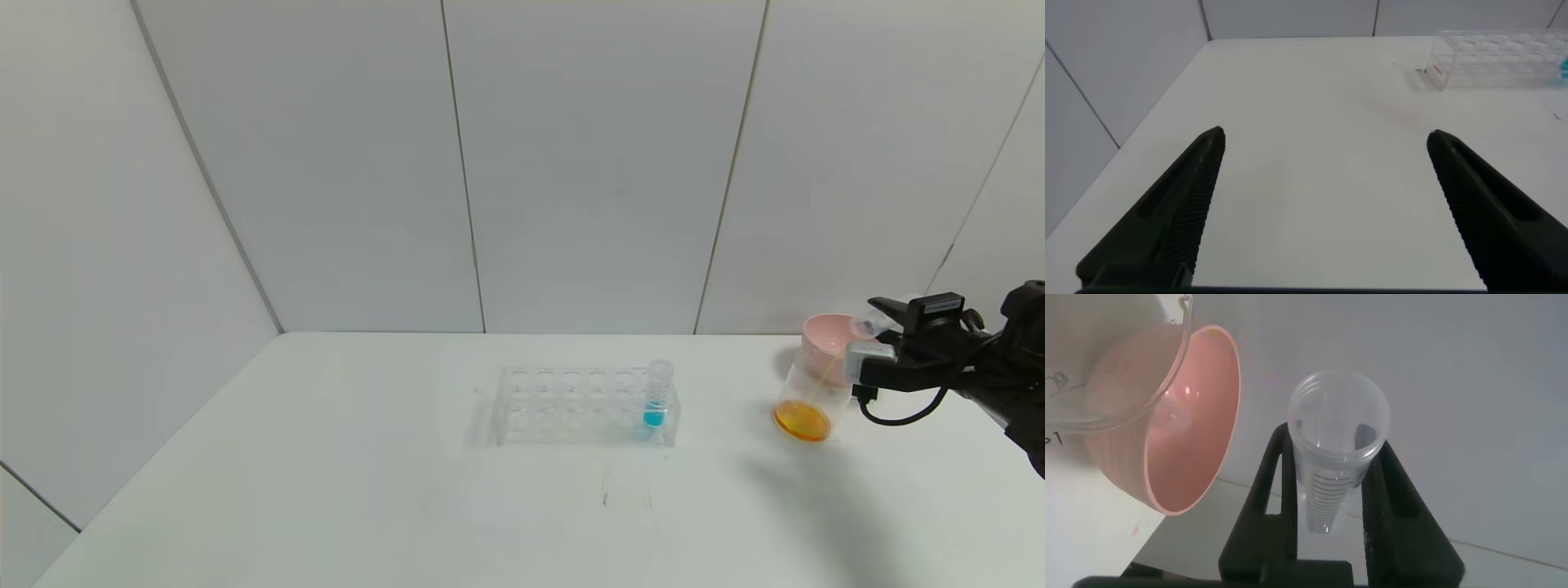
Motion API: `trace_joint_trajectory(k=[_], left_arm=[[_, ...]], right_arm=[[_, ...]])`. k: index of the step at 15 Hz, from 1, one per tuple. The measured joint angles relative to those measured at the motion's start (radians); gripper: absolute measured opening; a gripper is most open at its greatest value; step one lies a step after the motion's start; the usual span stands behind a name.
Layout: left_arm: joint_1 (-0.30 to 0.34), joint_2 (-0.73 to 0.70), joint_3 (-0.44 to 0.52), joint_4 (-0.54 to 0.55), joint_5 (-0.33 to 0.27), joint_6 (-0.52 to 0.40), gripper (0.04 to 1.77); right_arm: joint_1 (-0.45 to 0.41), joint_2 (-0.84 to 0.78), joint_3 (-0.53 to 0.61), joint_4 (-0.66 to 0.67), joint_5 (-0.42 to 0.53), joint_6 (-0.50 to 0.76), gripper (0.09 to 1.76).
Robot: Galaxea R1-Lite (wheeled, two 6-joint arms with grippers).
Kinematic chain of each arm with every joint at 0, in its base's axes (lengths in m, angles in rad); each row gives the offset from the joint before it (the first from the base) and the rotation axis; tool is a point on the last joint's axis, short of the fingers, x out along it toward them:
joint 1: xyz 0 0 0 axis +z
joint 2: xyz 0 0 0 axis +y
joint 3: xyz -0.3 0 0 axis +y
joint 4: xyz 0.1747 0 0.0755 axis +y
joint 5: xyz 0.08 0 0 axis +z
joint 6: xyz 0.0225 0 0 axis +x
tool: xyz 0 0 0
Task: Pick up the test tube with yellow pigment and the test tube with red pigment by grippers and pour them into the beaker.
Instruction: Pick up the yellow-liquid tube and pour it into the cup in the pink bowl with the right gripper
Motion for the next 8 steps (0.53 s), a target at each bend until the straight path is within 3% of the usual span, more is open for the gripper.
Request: trace_joint_trajectory(k=[8], left_arm=[[0.0, 0.0, 0.0, 0.0, 0.0, 0.0, 1.76]], right_arm=[[0.0, -0.002, -0.006, 0.002, 0.002, 0.089, 0.51]])
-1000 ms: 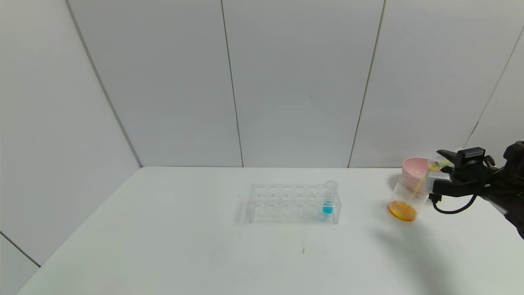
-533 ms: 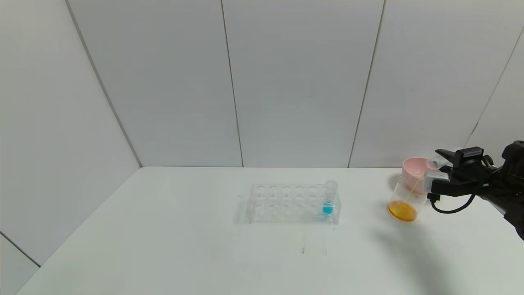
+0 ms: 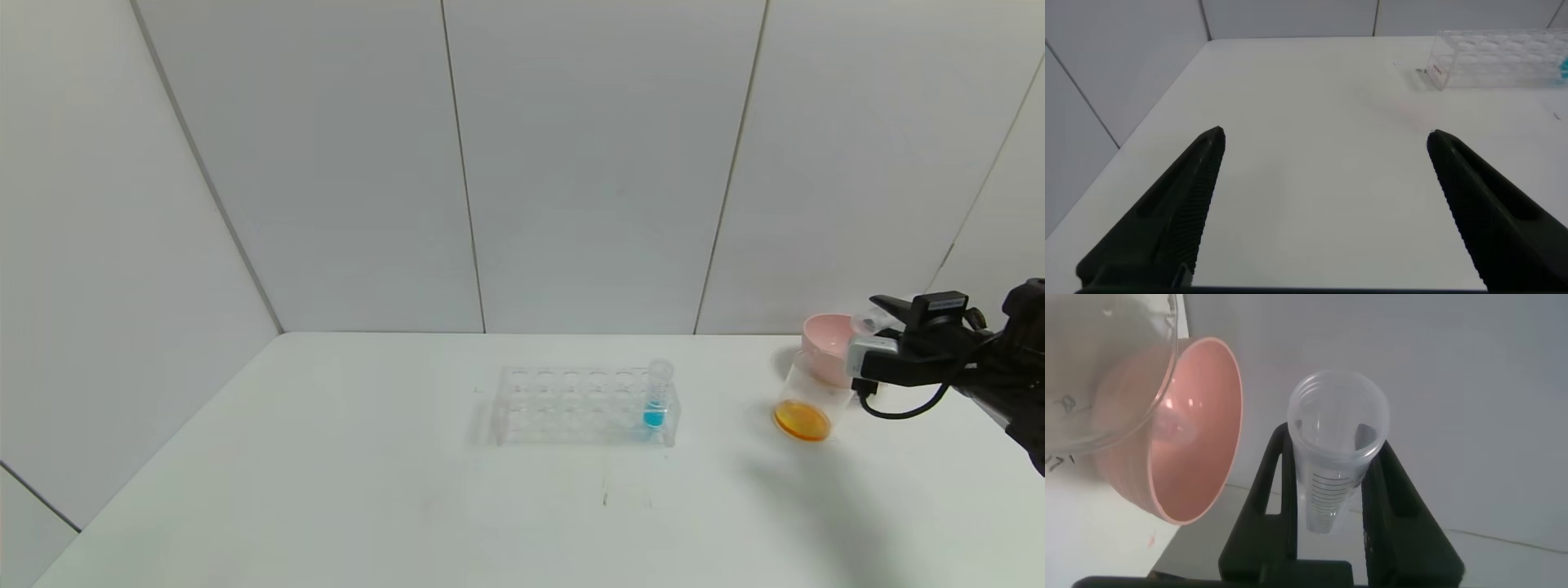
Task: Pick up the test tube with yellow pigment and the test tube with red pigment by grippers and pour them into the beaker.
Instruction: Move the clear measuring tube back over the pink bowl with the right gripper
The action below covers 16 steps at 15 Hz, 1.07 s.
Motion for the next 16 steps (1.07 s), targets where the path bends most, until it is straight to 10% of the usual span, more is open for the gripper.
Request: trace_joint_trajectory(k=[9, 16], left_arm=[[0.0, 0.0, 0.0, 0.0, 0.0, 0.0, 1.76], [0.0, 0.0, 0.0, 0.0, 0.0, 0.0, 1.76]], right_arm=[[0.014, 0.066, -0.169, 0.026, -0.224, 1.14, 0.51], [0.03, 0.202, -0.27, 0.042, -0.358, 1.507, 0.51]])
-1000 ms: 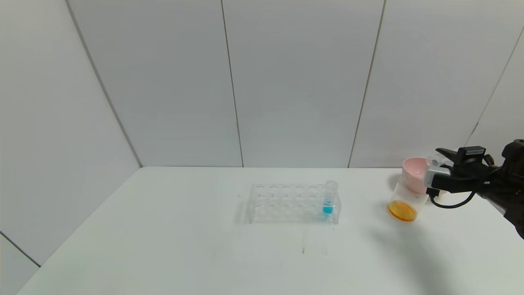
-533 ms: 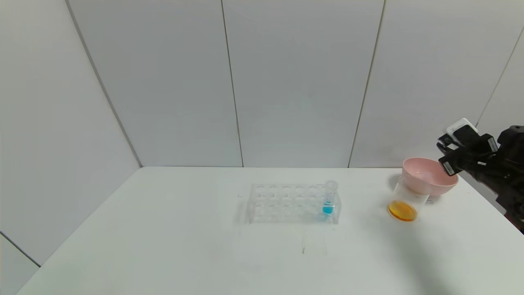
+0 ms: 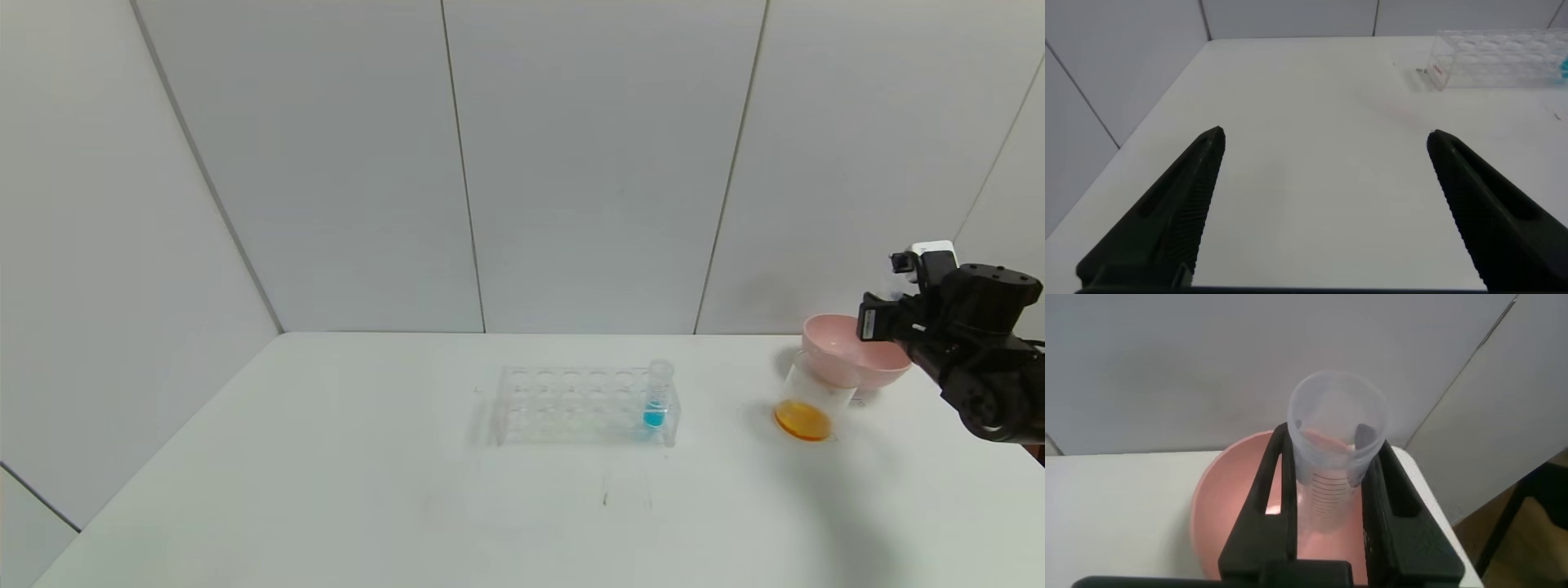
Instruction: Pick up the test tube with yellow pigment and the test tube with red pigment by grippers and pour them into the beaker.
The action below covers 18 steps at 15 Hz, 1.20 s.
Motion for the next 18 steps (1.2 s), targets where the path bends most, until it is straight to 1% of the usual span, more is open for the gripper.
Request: trace_joint_trajectory(k=[2, 3, 6, 8, 11, 14, 16, 18], left_arm=[[0.0, 0.0, 0.0, 0.0, 0.0, 0.0, 1.76], [0.0, 0.0, 0.0, 0.0, 0.0, 0.0, 1.76], [0.0, 0.0, 0.0, 0.0, 0.0, 0.0, 1.76], [0.0, 0.0, 0.0, 0.0, 0.0, 0.0, 1.76], [0.0, 0.0, 0.0, 0.0, 0.0, 0.0, 1.76], [0.0, 0.0, 0.0, 0.0, 0.0, 0.0, 1.76], [0.0, 0.0, 0.0, 0.0, 0.0, 0.0, 1.76], [0.0, 0.0, 0.0, 0.0, 0.0, 0.0, 1.76]], right_arm=[[0.006, 0.017, -0.01, 0.006, 0.0, 0.033, 0.51], [0.008, 0.024, -0.013, 0.008, 0.0, 0.037, 0.61], [0.012, 0.033, -0.014, 0.005, -0.001, 0.04, 0.96], [0.013, 0.03, -0.014, 0.001, 0.0, 0.041, 1.13], [0.012, -0.027, -0.001, 0.009, -0.009, 0.062, 1.32], [0.016, -0.216, 0.042, 0.084, -0.051, 0.118, 1.44], [0.03, -0.425, 0.09, 0.199, -0.074, 0.155, 1.5], [0.054, -0.674, 0.148, 0.352, -0.106, 0.183, 1.55]])
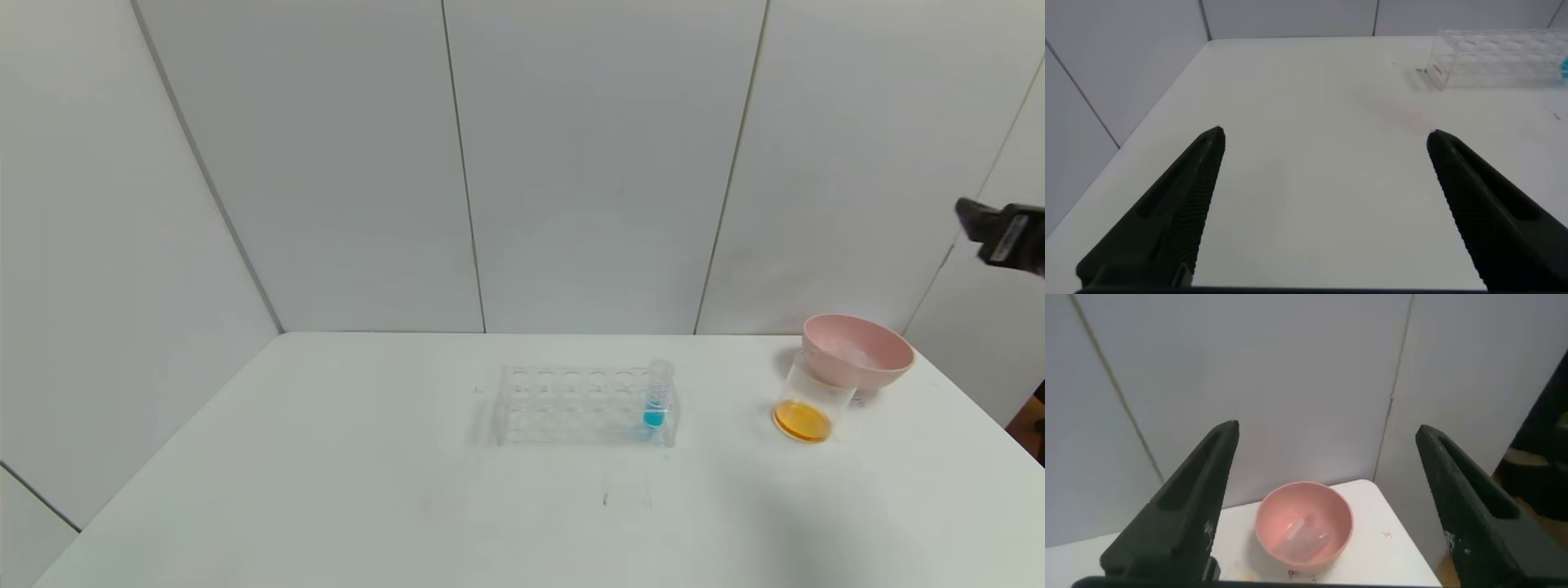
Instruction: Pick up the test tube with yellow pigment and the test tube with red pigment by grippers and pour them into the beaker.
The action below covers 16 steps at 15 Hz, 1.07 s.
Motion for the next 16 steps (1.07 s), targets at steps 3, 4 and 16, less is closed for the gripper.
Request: trace_joint_trajectory(k=[3, 4, 16], left_arm=[[0.0, 0.0, 0.0, 0.0, 0.0, 0.0, 1.76], [0.0, 0.0, 0.0, 0.0, 0.0, 0.0, 1.76], [0.0, 0.0, 0.0, 0.0, 0.0, 0.0, 1.76]], right_arm=[[0.027, -0.367, 0.107, 0.227, -0.049, 0.034, 1.6], [0.03, -0.487, 0.149, 0.284, -0.058, 0.042, 1.61], [0.12, -1.295, 0.718, 0.58, 0.094, -0.037, 1.69]])
